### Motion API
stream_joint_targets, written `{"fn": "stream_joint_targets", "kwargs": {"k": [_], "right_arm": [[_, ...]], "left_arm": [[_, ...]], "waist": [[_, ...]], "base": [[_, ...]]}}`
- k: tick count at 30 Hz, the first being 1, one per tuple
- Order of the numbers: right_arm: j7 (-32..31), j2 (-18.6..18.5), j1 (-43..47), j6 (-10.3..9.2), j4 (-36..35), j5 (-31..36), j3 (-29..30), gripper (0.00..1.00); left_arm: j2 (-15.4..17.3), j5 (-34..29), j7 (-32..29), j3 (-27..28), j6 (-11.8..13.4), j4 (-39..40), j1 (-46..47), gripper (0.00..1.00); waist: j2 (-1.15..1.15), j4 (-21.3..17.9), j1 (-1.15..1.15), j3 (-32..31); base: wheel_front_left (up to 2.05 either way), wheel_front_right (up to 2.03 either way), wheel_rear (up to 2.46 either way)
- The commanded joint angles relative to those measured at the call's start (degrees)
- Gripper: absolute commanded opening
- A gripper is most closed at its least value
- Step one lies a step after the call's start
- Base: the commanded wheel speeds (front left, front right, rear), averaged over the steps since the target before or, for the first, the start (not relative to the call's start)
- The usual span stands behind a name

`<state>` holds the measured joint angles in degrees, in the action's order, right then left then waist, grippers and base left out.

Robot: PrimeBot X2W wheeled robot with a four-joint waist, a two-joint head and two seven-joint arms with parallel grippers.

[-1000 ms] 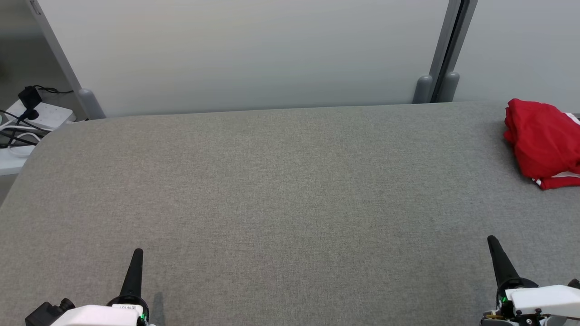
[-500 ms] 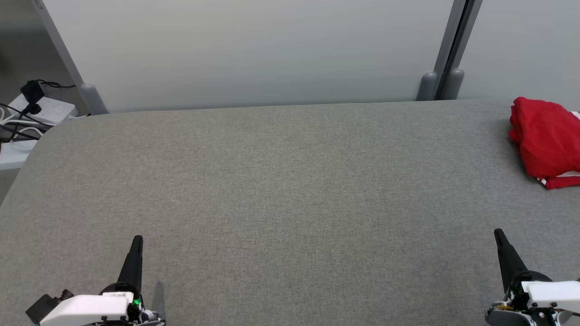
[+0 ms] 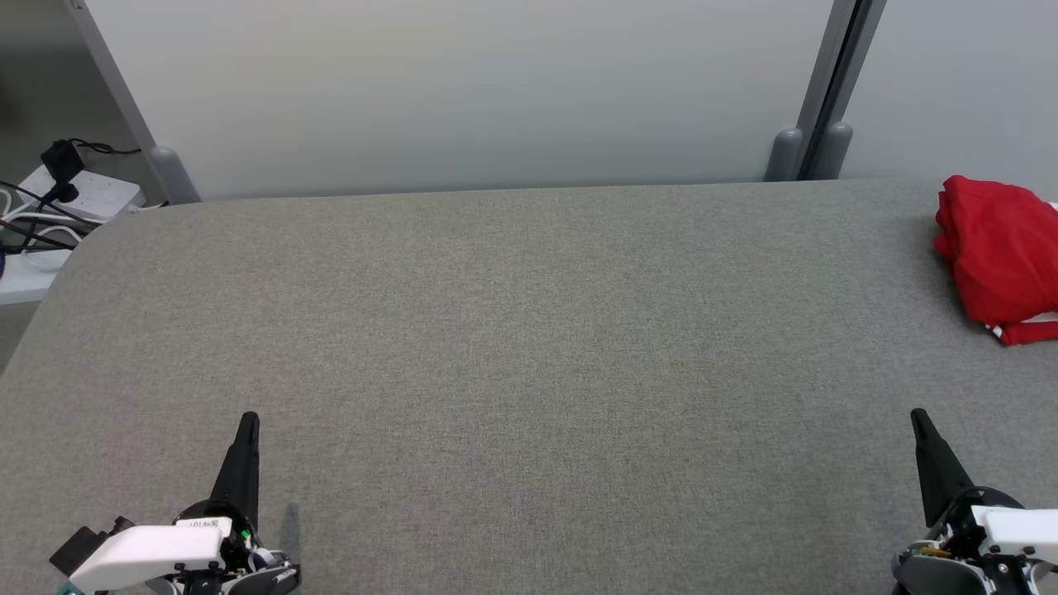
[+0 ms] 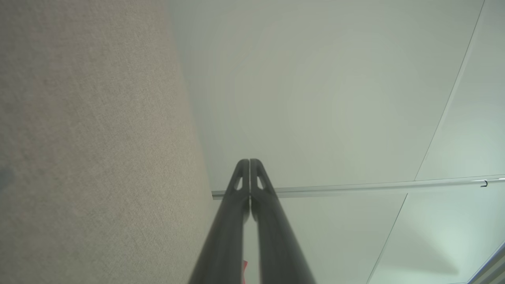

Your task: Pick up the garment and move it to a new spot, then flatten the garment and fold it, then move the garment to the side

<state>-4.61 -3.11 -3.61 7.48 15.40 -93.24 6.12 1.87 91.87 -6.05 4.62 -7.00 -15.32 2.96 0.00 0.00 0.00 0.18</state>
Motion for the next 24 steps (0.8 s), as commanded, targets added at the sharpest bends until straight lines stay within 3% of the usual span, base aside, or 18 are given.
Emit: {"fn": "stream_joint_targets", "kwargs": {"k": [1, 24], "right_arm": [[-0.7, -0.8, -2.4, 0.01, -1.5, -0.2, -1.1, 0.00], [-1.0, -0.6, -2.5, 0.01, -1.4, 0.2, -0.7, 0.00]], "left_arm": [[1.0, 0.3, -0.4, 1.9, -0.5, 1.3, 3.2, 0.00], [1.0, 0.3, -0.4, 1.9, -0.5, 1.3, 3.2, 0.00]], "waist": [[0.00, 0.0, 0.00, 0.0], [0.00, 0.0, 0.00, 0.0]], "base": [[0.00, 0.00, 0.00], [0.00, 0.00, 0.00]]}}
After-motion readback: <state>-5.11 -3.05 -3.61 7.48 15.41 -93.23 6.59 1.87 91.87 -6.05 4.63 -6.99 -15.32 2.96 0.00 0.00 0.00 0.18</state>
